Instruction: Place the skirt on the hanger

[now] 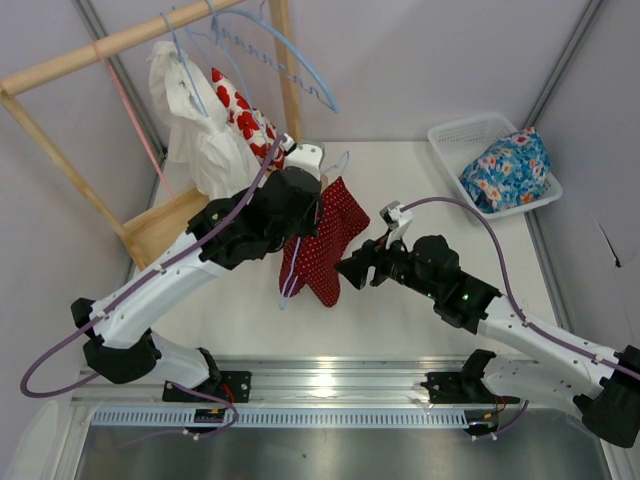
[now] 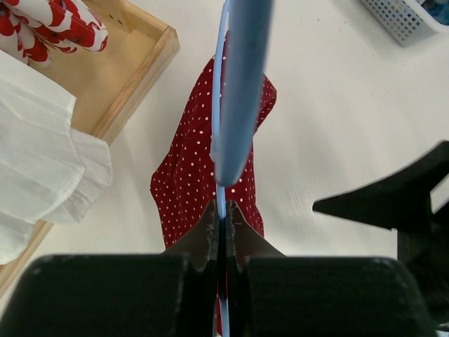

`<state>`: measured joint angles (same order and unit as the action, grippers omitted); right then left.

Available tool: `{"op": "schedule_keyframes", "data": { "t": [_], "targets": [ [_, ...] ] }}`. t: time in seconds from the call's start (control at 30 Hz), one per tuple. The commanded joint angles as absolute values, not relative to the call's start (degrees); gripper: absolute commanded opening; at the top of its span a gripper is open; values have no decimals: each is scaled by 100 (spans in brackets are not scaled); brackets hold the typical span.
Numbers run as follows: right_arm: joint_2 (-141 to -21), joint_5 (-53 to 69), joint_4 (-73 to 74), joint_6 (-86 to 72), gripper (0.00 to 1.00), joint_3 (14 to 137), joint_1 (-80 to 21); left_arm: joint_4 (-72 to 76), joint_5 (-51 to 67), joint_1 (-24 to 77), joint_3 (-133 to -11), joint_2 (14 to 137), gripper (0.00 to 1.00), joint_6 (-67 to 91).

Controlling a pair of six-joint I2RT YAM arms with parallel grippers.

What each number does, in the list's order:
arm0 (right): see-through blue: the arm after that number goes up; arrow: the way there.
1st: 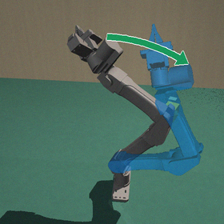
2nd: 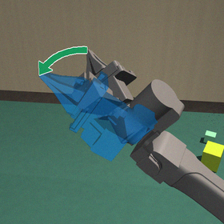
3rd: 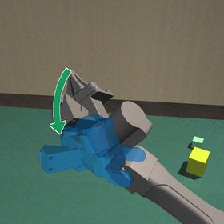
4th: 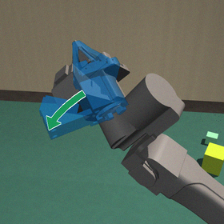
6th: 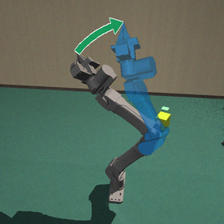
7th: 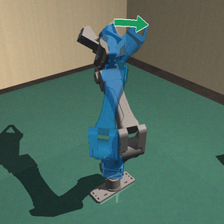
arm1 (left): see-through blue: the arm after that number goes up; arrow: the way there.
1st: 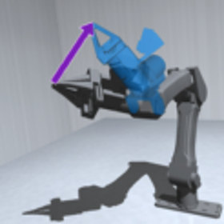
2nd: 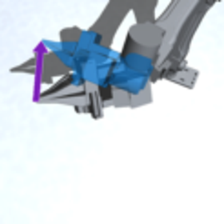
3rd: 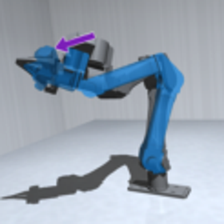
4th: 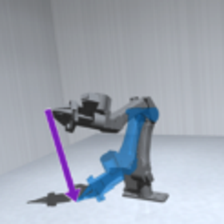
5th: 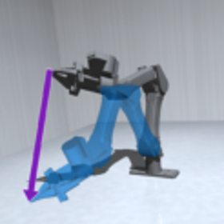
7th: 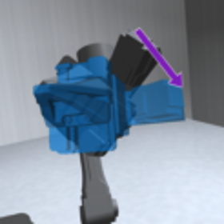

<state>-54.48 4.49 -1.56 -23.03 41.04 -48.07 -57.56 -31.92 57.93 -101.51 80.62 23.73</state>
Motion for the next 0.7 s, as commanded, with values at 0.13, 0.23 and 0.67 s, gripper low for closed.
{"op": "schedule_keyframes", "data": {
  "t": [0.13, 0.23, 0.67],
  "targets": [
    [-5817, 501, -1370, -2153, 74, 4711, -5501, -5318, -3234, 5503, -10239, 8051, 0, 2601],
    [-6037, 282, -1713, -2302, 77, 4781, -5774, -5247, -3269, 5458, -10213, 8051, 0, 2707],
    [-6618, -167, -2250, -2470, 81, 5264, -6258, -5247, -3753, 5379, -10003, 8148, 0, 3128]
  ]
}}
